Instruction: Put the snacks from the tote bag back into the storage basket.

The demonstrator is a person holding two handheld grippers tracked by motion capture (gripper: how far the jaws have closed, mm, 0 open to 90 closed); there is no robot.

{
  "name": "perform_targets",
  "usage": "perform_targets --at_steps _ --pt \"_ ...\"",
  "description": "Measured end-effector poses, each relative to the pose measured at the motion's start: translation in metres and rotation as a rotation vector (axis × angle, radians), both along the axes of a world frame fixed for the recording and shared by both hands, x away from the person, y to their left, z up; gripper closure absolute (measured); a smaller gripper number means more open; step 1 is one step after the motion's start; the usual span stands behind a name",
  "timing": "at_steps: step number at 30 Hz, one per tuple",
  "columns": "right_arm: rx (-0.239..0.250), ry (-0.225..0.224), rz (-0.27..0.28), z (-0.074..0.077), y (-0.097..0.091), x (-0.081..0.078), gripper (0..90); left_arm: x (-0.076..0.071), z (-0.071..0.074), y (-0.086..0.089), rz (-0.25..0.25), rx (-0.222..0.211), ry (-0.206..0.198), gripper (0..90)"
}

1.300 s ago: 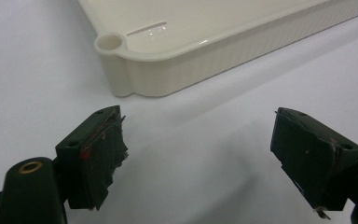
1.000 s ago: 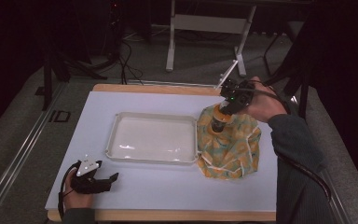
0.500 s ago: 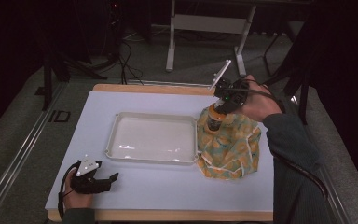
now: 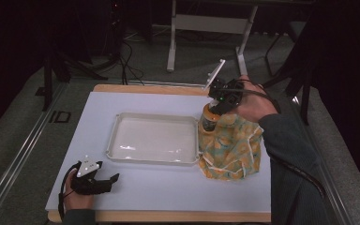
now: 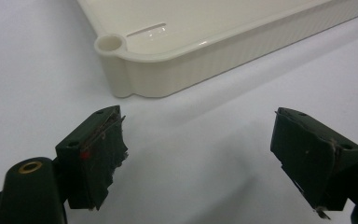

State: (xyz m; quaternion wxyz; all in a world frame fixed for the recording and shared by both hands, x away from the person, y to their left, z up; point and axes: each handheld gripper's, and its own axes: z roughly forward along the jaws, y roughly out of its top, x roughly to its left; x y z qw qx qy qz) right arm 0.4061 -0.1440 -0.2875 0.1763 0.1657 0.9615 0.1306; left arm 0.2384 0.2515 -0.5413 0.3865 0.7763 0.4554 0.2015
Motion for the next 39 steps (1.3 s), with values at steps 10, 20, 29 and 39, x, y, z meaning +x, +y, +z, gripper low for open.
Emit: perform_targets --at_steps 10,20,29,39 --pt "-0.002 0.005 -0.002 0.000 0.013 -0.003 58.9 0.000 0.000 0.000 -0.002 -0.001 0.002 17.7" --pt "-0.001 0.010 -0.005 0.002 0.023 -0.007 58.9 0.000 0.000 0.000 -0.002 -0.001 0.002 17.6" --pt "0.014 0.005 -0.010 -0.002 0.032 -0.010 58.9 0.000 0.000 0.000 0.000 -0.004 0.002 17.7" --pt "0.007 0.009 -0.002 -0.010 0.041 -0.014 58.9 0.000 0.000 0.001 0.000 -0.007 0.002 17.7"
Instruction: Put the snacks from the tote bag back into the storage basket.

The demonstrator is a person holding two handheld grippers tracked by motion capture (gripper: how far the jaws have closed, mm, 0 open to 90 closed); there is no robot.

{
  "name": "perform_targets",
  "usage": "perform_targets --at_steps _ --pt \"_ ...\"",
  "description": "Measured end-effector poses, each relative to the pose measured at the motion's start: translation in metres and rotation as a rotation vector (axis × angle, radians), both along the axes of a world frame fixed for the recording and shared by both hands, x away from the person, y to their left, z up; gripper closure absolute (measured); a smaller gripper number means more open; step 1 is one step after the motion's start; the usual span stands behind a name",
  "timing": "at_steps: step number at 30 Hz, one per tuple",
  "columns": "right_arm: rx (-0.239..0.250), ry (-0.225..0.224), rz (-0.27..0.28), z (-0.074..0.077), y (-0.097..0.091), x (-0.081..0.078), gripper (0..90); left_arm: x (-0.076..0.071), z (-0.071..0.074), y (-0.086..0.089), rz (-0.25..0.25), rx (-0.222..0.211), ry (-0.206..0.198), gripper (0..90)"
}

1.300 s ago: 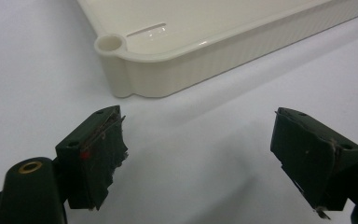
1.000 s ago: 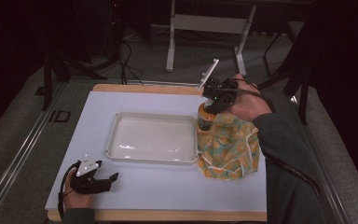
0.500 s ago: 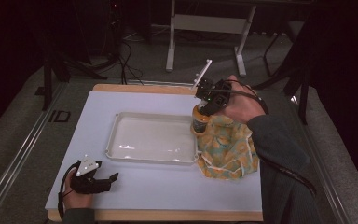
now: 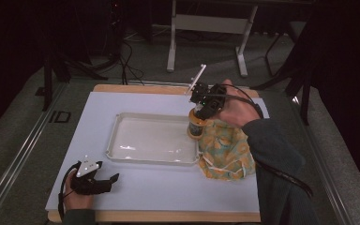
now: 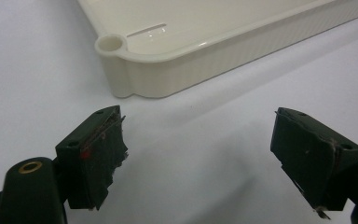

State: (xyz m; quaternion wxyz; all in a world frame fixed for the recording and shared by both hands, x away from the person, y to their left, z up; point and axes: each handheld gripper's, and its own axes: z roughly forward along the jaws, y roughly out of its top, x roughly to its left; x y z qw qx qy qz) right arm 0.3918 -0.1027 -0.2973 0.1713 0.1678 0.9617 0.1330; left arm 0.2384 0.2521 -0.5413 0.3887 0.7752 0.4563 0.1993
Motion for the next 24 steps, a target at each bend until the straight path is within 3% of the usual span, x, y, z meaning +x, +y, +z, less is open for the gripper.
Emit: perform_targets --at_steps 24 --pt "0.010 0.033 0.053 -0.019 0.011 -0.008 58.9 -0.001 0.000 0.001 0.005 -0.003 -0.013 17.7"
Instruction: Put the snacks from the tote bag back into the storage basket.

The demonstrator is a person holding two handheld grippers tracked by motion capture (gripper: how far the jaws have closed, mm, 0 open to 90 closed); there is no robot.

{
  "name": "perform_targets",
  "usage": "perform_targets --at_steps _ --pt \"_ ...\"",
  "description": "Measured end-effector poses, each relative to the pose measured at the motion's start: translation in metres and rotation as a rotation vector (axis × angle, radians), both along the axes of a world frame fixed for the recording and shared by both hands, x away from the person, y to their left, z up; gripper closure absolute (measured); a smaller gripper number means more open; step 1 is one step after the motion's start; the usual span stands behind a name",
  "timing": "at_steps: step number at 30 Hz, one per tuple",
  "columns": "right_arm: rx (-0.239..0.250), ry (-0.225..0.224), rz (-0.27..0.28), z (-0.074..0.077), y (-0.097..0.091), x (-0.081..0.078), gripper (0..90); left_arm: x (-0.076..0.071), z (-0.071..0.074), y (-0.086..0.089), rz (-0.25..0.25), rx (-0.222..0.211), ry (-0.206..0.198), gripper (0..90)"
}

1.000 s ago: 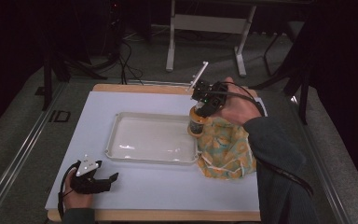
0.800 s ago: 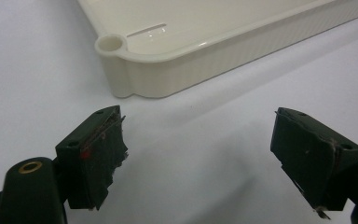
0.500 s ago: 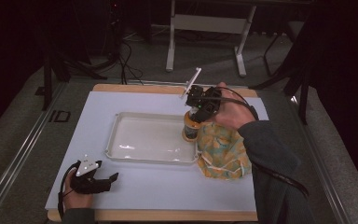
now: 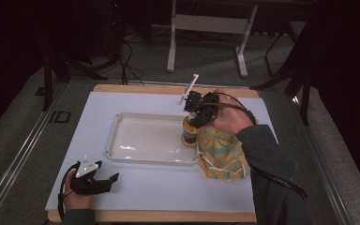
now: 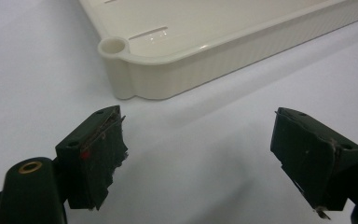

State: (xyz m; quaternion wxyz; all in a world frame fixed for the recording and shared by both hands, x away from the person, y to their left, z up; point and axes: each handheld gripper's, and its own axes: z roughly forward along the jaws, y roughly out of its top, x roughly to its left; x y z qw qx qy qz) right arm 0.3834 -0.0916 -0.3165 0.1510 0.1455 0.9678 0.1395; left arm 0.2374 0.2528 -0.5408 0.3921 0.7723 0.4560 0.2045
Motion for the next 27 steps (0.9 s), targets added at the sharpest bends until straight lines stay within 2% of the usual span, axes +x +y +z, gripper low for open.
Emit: perform_targets --at_steps 11,27 --pt "0.010 0.018 0.008 -0.008 0.002 -0.001 58.9 0.000 0.000 0.000 0.001 0.000 -0.001 17.7" --pt "0.025 0.033 -0.011 -0.018 0.003 -0.003 58.8 0.000 0.000 0.000 -0.002 0.000 0.002 17.7"
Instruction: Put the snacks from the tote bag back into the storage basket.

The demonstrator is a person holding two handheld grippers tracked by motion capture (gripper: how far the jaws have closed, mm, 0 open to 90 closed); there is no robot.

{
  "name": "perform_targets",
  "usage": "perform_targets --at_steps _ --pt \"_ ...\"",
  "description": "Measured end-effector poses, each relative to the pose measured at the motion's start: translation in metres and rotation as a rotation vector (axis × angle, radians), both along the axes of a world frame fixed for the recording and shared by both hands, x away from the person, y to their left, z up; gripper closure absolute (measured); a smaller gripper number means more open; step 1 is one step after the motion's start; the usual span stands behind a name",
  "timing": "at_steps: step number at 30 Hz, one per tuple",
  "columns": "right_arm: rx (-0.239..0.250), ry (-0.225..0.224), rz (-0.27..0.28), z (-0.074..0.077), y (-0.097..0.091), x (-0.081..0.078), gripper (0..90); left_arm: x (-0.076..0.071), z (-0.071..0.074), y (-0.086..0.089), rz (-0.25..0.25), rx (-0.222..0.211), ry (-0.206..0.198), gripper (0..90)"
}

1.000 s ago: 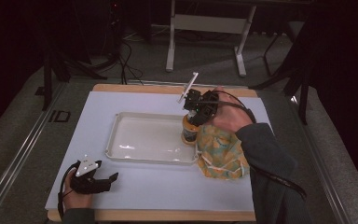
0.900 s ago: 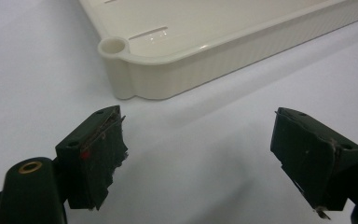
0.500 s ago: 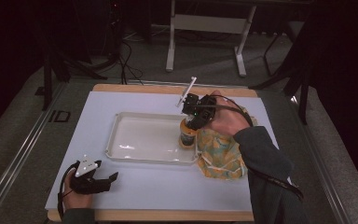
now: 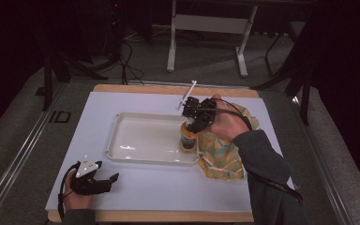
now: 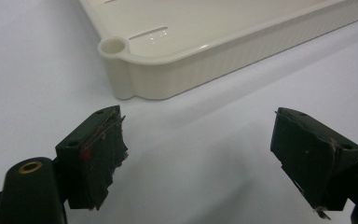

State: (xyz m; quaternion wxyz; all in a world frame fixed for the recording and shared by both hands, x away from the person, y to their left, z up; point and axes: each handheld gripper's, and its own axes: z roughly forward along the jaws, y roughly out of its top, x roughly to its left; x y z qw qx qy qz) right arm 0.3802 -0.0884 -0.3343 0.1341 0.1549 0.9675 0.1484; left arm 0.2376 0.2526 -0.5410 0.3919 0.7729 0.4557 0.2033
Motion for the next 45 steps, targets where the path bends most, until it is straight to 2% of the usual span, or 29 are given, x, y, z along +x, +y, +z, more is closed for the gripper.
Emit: perform_targets --at_steps 12,31,45 --pt "-0.002 -0.001 -0.005 -0.003 0.003 -0.005 58.8 0.000 0.000 0.000 0.000 0.000 0.000 17.7" --pt "-0.019 0.001 0.018 -0.011 0.005 -0.011 58.9 0.000 0.000 0.000 -0.002 -0.001 0.001 17.7" --pt "-0.028 0.017 0.029 -0.020 0.007 -0.016 58.8 0.000 0.000 0.000 -0.001 -0.001 0.001 17.7"
